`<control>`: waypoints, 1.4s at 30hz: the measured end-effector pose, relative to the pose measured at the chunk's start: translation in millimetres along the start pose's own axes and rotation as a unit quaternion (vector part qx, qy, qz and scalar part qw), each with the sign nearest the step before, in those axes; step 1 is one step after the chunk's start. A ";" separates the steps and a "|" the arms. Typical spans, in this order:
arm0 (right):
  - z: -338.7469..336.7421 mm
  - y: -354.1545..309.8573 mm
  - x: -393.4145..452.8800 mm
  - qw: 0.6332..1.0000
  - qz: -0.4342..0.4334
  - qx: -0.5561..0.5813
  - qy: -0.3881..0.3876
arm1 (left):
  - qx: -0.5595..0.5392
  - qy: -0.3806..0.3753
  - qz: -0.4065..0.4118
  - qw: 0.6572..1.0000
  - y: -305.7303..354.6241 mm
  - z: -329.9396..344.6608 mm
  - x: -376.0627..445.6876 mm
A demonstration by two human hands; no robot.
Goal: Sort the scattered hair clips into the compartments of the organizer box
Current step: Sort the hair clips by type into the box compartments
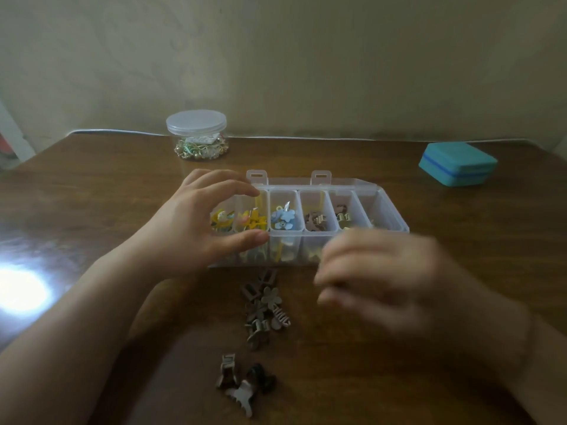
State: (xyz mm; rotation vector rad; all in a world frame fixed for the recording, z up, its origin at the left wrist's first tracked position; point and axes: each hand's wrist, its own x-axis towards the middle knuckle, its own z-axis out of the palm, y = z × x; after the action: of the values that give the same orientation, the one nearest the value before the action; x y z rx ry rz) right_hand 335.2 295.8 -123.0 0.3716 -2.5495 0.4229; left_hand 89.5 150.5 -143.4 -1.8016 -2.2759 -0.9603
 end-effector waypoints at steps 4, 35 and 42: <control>-27.4 28.6 -3.9 0.969 0.119 -0.097 0.195 | -0.002 0.000 0.001 1.000 1.6 0.1 -0.1; 33.7 -25.4 3.0 0.980 -0.053 -0.015 -0.192 | -0.004 0.007 0.005 1.000 -1.2 1.0 -1.2; 10.7 -16.3 3.1 0.987 0.004 0.021 -0.159 | -0.003 0.006 0.005 1.000 -0.6 0.7 -1.4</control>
State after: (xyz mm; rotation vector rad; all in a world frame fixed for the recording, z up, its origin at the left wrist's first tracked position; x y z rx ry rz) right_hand 333.4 276.4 -126.3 0.4787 -2.8552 0.4525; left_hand 89.6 149.6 -144.9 -1.8030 -2.2564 -0.9764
